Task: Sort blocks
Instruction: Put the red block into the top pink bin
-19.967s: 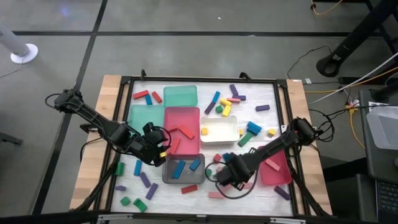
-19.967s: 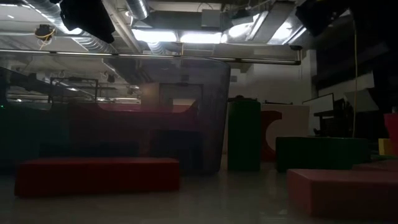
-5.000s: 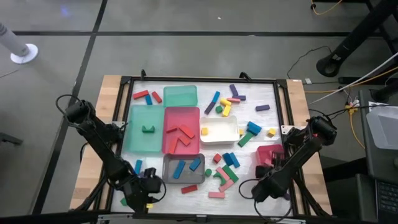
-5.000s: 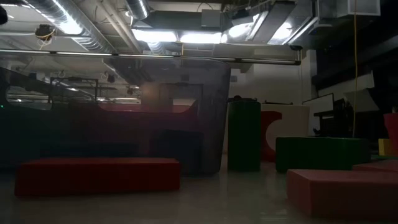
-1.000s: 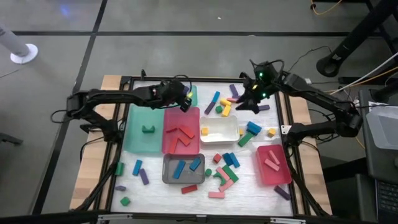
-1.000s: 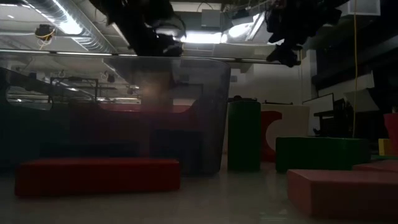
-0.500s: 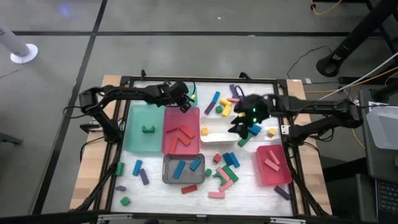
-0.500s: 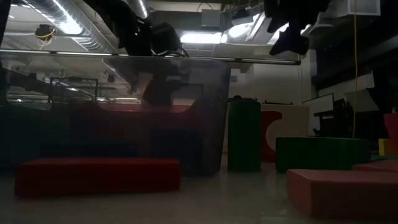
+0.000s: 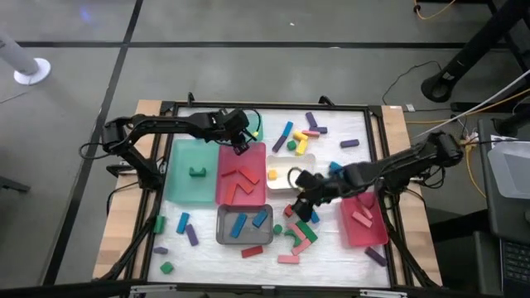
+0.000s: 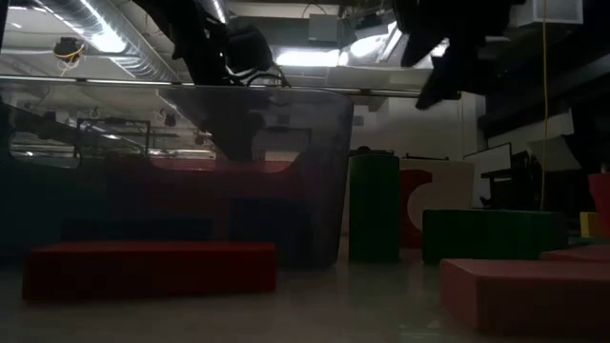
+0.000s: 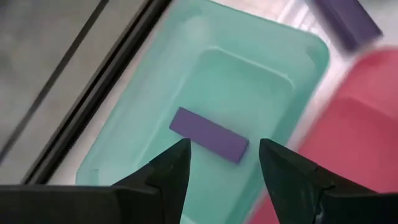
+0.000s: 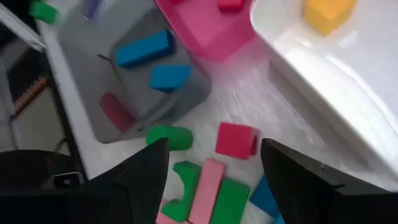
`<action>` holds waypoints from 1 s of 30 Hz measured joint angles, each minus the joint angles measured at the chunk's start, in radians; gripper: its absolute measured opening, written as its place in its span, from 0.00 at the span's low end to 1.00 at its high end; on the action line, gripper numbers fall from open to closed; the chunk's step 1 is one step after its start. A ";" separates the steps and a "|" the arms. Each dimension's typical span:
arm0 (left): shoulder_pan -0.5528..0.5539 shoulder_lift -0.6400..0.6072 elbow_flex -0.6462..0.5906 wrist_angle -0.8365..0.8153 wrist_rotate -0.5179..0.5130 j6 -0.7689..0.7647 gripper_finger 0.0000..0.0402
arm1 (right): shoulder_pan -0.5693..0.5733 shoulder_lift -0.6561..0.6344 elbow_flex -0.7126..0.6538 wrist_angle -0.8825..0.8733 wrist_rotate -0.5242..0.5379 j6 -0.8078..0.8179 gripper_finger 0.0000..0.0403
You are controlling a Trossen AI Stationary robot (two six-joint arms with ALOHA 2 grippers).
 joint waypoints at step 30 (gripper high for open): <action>-0.038 -0.007 0.000 -0.033 0.003 0.046 0.44 | 0.013 0.390 0.227 -0.208 0.053 0.031 0.62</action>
